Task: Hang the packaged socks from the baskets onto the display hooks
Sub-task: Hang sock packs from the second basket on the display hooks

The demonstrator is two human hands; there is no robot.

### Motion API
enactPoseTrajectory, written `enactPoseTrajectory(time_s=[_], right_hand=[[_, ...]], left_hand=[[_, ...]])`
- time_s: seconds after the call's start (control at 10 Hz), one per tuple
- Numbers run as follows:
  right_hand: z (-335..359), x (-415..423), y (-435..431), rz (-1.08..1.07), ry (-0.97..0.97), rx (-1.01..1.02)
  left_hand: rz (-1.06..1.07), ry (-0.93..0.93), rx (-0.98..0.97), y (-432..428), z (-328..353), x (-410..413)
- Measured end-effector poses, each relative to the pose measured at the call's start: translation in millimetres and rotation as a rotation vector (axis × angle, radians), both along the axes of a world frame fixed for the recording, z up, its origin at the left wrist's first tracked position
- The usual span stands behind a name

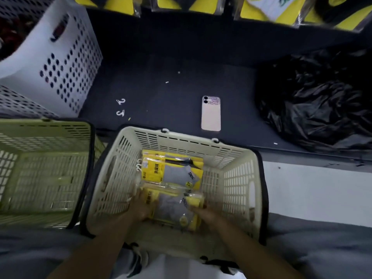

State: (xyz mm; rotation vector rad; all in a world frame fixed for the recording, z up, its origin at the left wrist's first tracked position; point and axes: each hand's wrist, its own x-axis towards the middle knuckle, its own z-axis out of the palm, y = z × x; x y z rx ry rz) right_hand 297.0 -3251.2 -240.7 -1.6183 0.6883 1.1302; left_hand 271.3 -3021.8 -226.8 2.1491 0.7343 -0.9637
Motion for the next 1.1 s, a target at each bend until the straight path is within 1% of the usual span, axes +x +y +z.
enactPoseTrajectory(time_s=[0.1, 0.2, 0.3, 0.4, 0.5, 0.6, 0.7, 0.8, 0.9, 1.0, 1.1], right_hand=[[16, 8, 8, 0.023, -0.002, 0.094], [38, 18, 21, 0.133, -0.03, 0.101], [64, 32, 25, 0.106, -0.142, 0.095], [98, 50, 20, 0.097, -0.259, 0.032], [149, 73, 9, 0.029, -0.42, 0.064], [202, 88, -8, -0.074, -0.54, 0.123], [246, 98, -23, -0.248, -0.638, 0.211], [283, 102, -29, -0.368, -0.697, 0.386], [309, 101, -21, -0.403, -0.747, 0.579], [324, 95, -11, -0.39, -0.752, 0.696], [338, 93, -11, -0.369, -0.862, 0.644]], left_hand=[[0.065, -0.031, 0.002, 3, -18, -2], [0.114, -0.139, -0.058, 6, -15, 3], [0.208, -0.213, -0.138, 2, 1, 15], [0.462, -0.218, -0.255, -10, 29, 30], [0.582, -0.308, -0.295, -26, 73, 54], [0.651, -0.532, -0.3, -33, 125, 74], [0.753, -0.653, -0.373, -33, 180, 88], [0.978, -0.636, -0.586, -34, 232, 99], [1.052, -0.446, -1.202, -43, 284, 104], [0.862, -0.602, -1.392, -57, 319, 106], [0.718, -0.803, -1.298, -60, 347, 109]])
